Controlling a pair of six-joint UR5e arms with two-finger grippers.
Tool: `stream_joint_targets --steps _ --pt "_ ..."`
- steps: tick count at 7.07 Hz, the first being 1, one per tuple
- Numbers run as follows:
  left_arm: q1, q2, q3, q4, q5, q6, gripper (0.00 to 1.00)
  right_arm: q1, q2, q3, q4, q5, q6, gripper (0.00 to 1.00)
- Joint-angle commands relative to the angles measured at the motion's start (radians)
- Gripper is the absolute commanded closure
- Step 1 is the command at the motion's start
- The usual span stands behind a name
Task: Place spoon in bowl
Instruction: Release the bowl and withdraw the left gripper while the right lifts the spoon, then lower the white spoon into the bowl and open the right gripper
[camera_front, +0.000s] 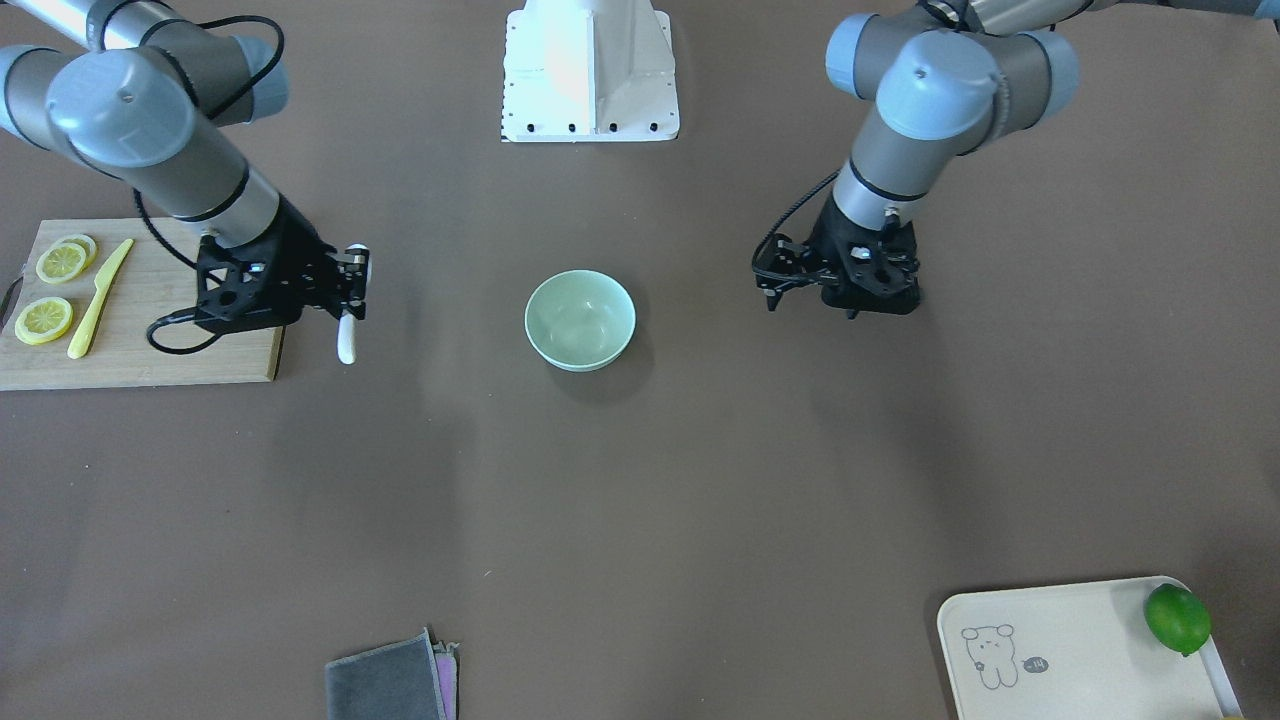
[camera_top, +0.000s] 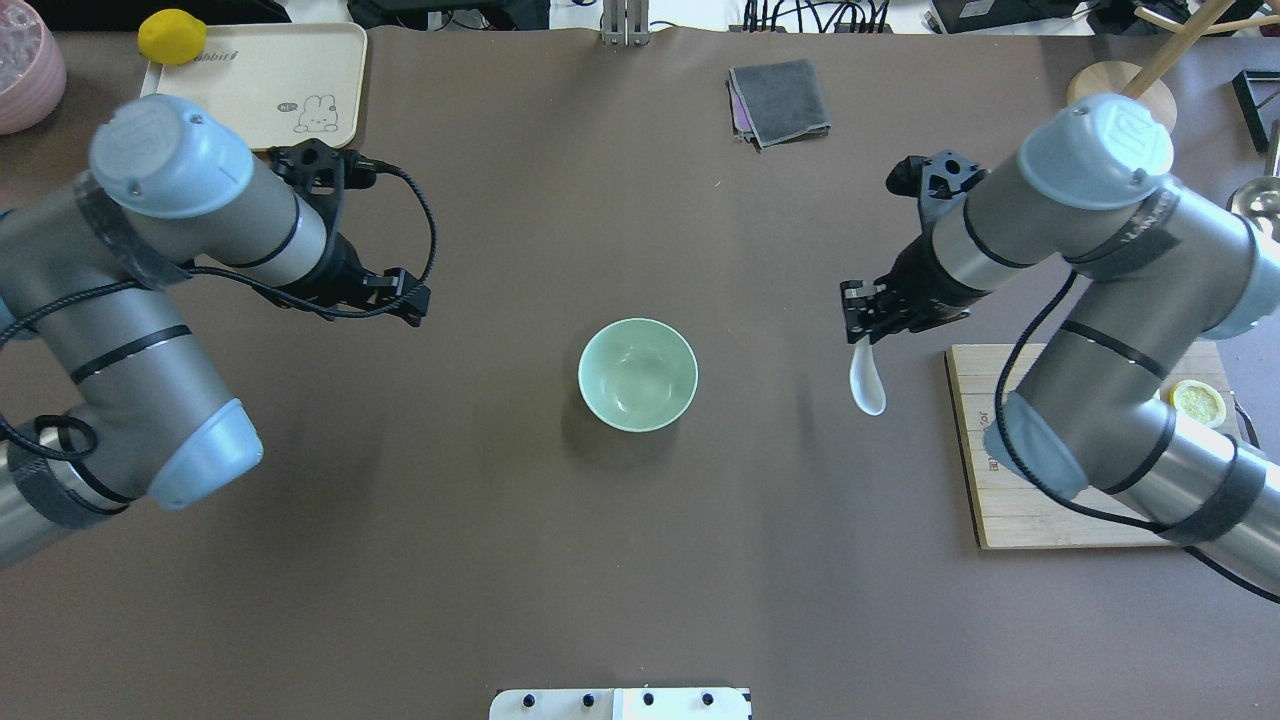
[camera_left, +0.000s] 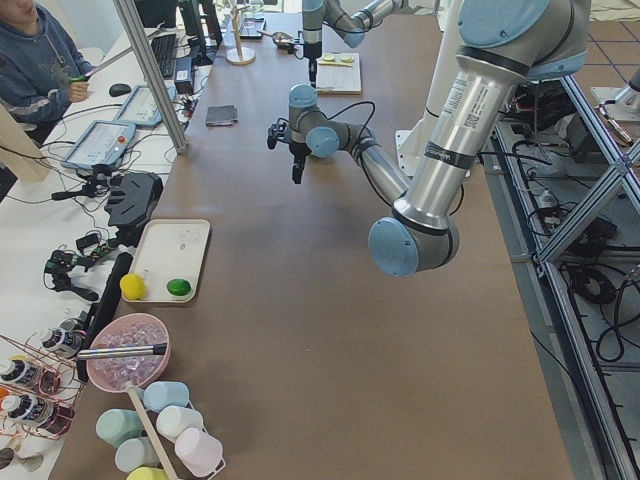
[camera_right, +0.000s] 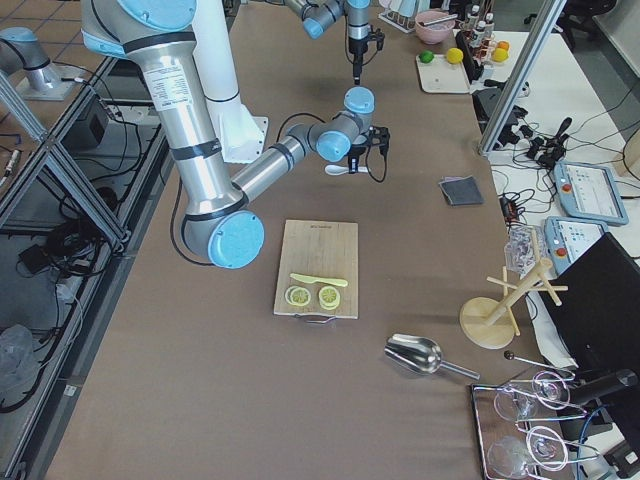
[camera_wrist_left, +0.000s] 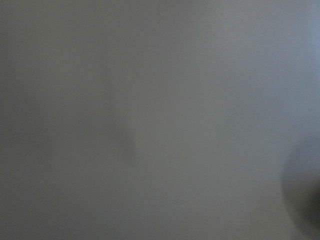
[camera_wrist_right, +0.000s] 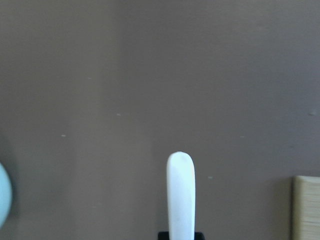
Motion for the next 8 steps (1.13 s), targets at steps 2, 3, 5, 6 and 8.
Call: stream_joint_targets --steps 2,3,5,6,8 --pt "-0.159 0.132 -0.011 -0.005 -0.074 0.241 0.02 -0.141 0.306 -0.197 -0.034 -0.185 0.214 1.0" --pt "-0.163 0.133 -0.009 -0.005 -0.074 0.244 0.02 -0.167 0.332 -0.224 -0.032 -0.264 0.263 1.0" --pt "-0.163 0.136 -0.009 -0.004 -0.072 0.244 0.02 -0.195 0.333 -0.229 -0.026 -0.329 0.322 1.0" --pt "-0.163 0.139 -0.011 -0.004 -0.072 0.244 0.02 -0.237 0.333 -0.24 -0.023 -0.405 0.343 1.0" --pt "-0.164 0.139 -0.009 -0.004 -0.072 0.244 0.02 -0.252 0.332 -0.238 -0.022 -0.415 0.348 0.87"
